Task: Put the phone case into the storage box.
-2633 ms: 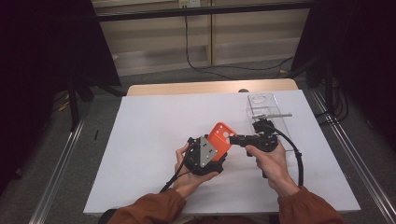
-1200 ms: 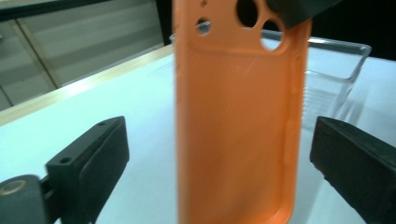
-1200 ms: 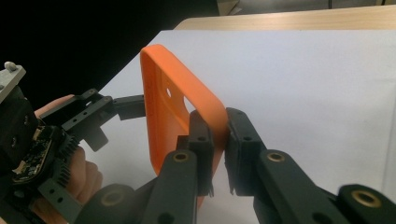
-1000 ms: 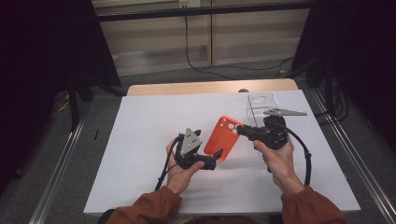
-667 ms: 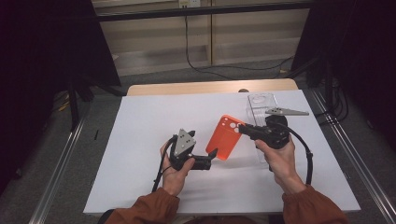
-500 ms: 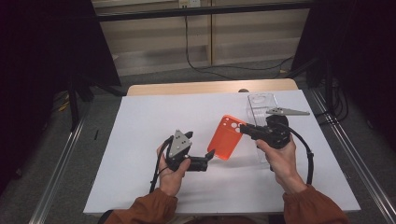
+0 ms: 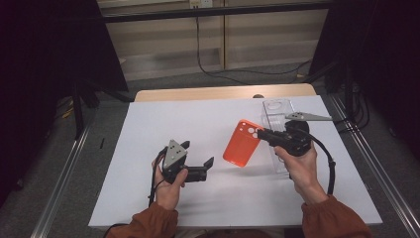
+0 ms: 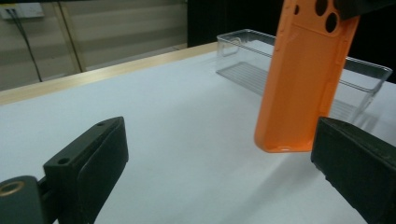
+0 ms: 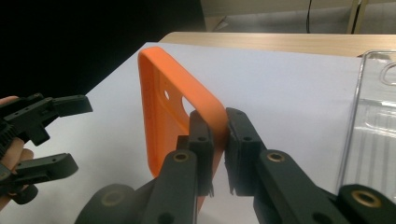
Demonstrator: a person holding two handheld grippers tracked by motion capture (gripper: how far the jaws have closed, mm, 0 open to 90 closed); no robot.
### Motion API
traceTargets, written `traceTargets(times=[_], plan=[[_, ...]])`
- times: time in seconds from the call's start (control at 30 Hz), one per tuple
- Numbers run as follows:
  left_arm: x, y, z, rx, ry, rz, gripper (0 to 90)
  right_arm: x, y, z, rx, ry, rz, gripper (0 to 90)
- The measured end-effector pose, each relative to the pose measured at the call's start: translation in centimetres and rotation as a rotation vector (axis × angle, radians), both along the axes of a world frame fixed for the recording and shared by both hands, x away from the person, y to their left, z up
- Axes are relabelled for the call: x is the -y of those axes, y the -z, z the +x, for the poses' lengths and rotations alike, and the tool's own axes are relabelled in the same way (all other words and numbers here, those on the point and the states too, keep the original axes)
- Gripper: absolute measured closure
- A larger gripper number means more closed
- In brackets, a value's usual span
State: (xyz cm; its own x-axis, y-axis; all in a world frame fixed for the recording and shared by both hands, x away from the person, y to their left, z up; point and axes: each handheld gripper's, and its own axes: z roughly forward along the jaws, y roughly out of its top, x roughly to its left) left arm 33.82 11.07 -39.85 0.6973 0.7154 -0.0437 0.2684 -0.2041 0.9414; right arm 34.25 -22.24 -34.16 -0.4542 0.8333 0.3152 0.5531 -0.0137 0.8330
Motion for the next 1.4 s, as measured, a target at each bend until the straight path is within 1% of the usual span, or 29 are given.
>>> traceTargets(times=[0.07, 0.2, 0.37, 0.43, 0.57, 0.63, 0.7, 0.77, 0.8, 0.87, 0.93, 1.1, 1.17, 1.2, 1.3, 1.4], plan=[[-0.5, 0.0, 0.0, 0.006, 0.001, 0.001, 4.1, 0.2, -0.1, 0.0, 0.005, 0.003, 0.002, 81.8], [-1.5, 0.0, 0.1, 0.004, -0.029, -0.017, 4.1, 0.4, -0.2, 0.0, 0.015, 0.012, -0.002, 81.8], [-2.6, 0.0, 0.1, 0.022, -0.052, -0.027, 4.0, 0.6, -0.1, 0.1, 0.024, 0.017, -0.011, 81.8], [-2.9, 0.1, 0.2, 0.022, -0.056, -0.034, 4.0, 0.7, -0.1, 0.1, 0.029, 0.019, -0.017, 81.8], [-3.5, 0.3, 0.1, 0.021, -0.059, -0.029, 3.3, 0.9, 0.0, 0.2, 0.034, 0.026, -0.021, 81.9], [-3.8, 0.3, 0.0, 0.019, -0.067, -0.041, 3.3, 1.1, -0.1, 0.2, 0.038, 0.028, -0.028, 81.9], [-4.1, 0.4, -0.1, 0.024, -0.078, -0.058, 3.3, 1.2, -0.1, 0.2, 0.042, 0.03, -0.028, 81.8], [-4.5, 0.3, -0.1, 0.03, -0.083, -0.066, 3.3, 1.3, -0.2, 0.3, 0.046, 0.033, -0.03, 81.9], [-4.7, 0.2, -0.2, 0.029, -0.083, -0.079, 3.3, 1.3, -0.2, 0.3, 0.049, 0.032, -0.033, 81.9], [-5.1, 0.1, -0.3, 0.048, -0.094, -0.078, 3.4, 1.4, -0.3, 0.3, 0.055, 0.035, -0.036, 81.9], [-5.3, 0.1, -0.4, 0.05, -0.097, -0.087, 3.4, 1.4, -0.4, 0.3, 0.063, 0.037, -0.036, 81.9], [-6.0, 0.0, -0.9, 0.055, -0.099, -0.089, 3.6, 1.7, -0.7, 0.2, 0.078, 0.04, -0.044, 81.9], [-6.3, 0.0, -1.1, 0.074, -0.103, -0.084, 3.6, 1.9, -0.7, 0.2, 0.083, 0.044, -0.044, 81.9], [-6.4, 0.0, -1.2, 0.077, -0.097, -0.086, 3.7, 1.9, -0.8, 0.2, 0.089, 0.041, -0.046, 81.9], [-6.6, 0.2, -1.4, 0.061, -0.104, -0.094, 3.6, 2.2, -0.8, 0.3, 0.093, 0.047, -0.048, 81.9], [-7.0, 0.3, -1.6, 0.068, -0.111, -0.08, 3.6, 2.4, -0.9, 0.5, 0.096, 0.055, -0.058, 82.0]])
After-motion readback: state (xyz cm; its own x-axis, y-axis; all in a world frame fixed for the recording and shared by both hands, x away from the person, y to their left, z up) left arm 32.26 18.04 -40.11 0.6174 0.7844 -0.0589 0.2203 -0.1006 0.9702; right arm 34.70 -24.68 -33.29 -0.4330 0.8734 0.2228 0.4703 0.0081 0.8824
